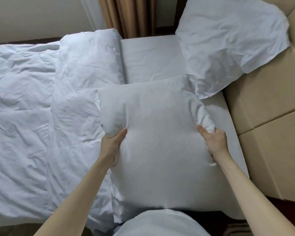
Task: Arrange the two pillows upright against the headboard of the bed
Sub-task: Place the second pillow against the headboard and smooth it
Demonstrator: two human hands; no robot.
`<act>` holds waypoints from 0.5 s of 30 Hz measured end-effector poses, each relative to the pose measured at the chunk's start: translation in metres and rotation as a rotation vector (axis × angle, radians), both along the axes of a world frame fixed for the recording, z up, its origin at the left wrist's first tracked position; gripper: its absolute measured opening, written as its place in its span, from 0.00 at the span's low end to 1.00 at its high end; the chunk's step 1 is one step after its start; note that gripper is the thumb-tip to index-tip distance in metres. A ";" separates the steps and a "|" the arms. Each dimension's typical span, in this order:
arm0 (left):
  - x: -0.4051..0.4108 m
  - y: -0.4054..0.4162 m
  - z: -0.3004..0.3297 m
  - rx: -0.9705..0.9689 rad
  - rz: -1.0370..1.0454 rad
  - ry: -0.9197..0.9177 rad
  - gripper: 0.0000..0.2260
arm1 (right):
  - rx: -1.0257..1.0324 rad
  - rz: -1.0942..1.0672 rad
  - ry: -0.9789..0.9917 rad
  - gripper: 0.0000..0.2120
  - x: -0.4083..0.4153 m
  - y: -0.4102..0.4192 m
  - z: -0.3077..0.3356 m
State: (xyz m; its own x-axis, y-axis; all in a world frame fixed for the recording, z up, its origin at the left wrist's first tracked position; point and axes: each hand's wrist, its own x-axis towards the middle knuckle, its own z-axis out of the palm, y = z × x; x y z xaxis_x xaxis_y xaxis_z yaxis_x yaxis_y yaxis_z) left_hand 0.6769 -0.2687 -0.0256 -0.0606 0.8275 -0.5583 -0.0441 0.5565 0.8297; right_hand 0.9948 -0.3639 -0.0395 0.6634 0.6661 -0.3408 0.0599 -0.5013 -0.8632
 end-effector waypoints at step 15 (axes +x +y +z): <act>0.104 0.024 0.030 0.096 -0.123 0.002 0.16 | 0.118 -0.008 -0.214 0.27 0.098 0.002 0.085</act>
State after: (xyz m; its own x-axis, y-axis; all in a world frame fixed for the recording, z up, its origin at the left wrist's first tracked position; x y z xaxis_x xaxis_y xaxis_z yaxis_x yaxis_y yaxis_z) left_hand 0.7805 -0.2448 0.0039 0.0431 0.8782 -0.4764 0.0210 0.4759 0.8792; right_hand 1.0924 -0.3617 0.0459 0.7172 0.6877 -0.1123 0.2443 -0.3991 -0.8838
